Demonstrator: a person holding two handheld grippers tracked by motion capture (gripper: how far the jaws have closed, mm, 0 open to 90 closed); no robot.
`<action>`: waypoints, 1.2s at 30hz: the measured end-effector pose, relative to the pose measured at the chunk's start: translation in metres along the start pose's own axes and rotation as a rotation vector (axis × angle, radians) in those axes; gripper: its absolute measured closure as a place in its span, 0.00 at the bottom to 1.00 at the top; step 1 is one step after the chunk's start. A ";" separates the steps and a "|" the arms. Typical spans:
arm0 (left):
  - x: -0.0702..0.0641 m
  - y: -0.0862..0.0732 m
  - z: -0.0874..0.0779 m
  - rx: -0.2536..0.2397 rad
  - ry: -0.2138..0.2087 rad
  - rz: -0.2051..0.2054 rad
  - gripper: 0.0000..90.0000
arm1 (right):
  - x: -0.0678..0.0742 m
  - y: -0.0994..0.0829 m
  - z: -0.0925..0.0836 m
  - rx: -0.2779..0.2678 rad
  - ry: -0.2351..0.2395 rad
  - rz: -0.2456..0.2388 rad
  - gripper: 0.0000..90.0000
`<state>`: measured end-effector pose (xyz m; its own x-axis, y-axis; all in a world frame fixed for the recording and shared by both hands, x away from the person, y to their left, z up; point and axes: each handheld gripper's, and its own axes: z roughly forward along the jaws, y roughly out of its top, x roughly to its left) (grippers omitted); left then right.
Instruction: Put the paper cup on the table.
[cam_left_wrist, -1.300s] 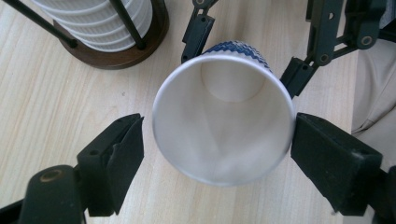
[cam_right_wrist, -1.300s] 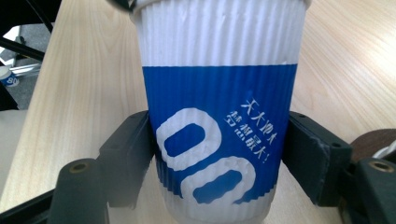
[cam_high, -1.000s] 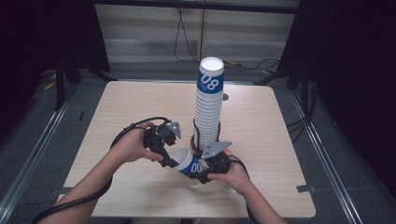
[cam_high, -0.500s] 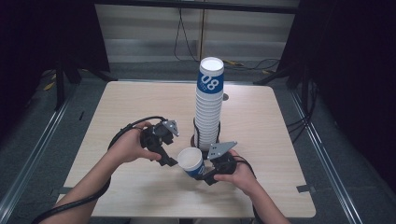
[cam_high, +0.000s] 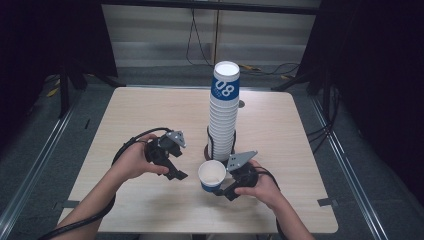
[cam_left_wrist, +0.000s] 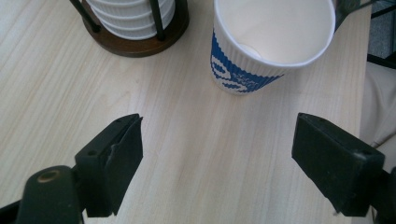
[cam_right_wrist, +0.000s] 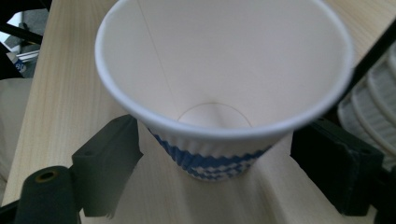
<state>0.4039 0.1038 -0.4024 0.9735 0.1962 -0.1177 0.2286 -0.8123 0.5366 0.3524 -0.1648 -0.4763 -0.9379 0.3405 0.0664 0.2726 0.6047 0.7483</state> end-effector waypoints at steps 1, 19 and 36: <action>0.000 -0.002 0.000 -0.004 0.000 -0.005 0.18 | -0.001 -0.001 -0.002 -0.003 -0.004 0.001 0.17; 0.004 -0.034 0.010 -0.041 0.034 -0.034 0.18 | -0.019 -0.022 -0.031 0.013 -0.051 0.020 0.16; 0.008 -0.068 0.022 -0.112 0.041 -0.065 0.18 | -0.034 -0.044 -0.042 0.034 -0.114 0.064 0.16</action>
<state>0.3959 0.1490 -0.4580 0.9548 0.2709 -0.1225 0.2868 -0.7313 0.6188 0.3631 -0.2328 -0.4837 -0.8882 0.4580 0.0362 0.3400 0.6023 0.7222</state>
